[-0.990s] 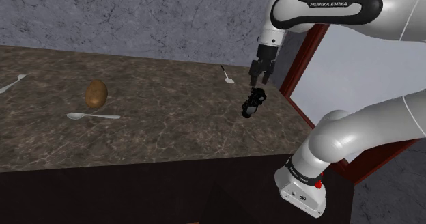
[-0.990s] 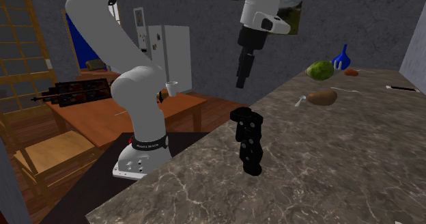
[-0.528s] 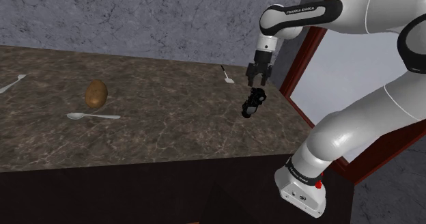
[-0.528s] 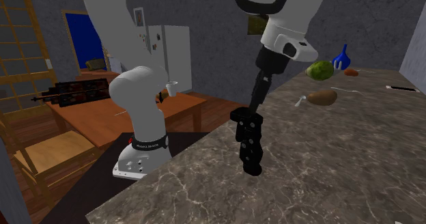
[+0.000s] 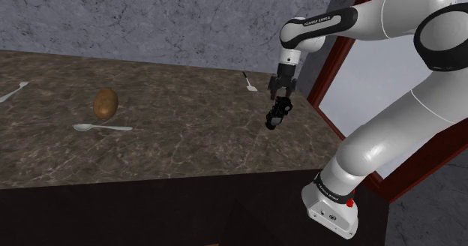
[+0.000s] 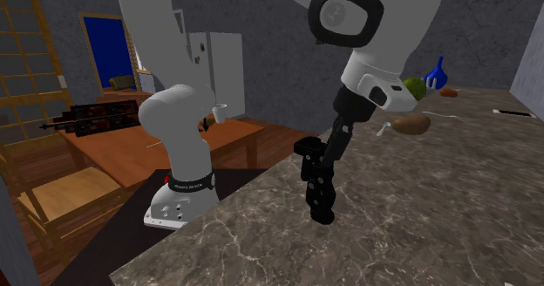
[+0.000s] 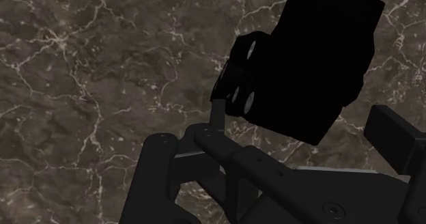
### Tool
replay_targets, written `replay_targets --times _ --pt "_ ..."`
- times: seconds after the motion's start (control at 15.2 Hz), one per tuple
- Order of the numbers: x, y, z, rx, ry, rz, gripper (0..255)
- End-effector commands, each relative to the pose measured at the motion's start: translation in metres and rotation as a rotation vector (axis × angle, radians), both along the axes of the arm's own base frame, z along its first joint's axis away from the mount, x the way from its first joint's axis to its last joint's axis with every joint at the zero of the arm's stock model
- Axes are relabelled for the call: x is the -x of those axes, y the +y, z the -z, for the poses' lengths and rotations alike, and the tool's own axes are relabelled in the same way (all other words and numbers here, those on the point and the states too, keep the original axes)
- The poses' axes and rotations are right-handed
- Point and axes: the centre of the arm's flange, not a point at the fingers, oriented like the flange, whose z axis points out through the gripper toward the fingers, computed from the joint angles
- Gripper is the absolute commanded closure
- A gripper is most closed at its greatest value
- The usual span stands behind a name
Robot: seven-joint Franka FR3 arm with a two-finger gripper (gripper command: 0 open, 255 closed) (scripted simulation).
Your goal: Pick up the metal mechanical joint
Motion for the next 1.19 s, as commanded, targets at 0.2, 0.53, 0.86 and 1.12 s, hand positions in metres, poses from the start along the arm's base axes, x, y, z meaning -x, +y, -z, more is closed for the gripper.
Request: replay_targets --times 0.2,0.53,0.86,1.12 --pt "0.000 0.000 0.014 0.000 0.000 0.000 255" --pt "0.000 0.000 0.014 0.000 0.000 0.000 255" --pt "0.000 0.000 0.009 0.000 0.000 0.000 255" --pt "0.000 0.000 -0.012 0.000 0.000 0.000 255"
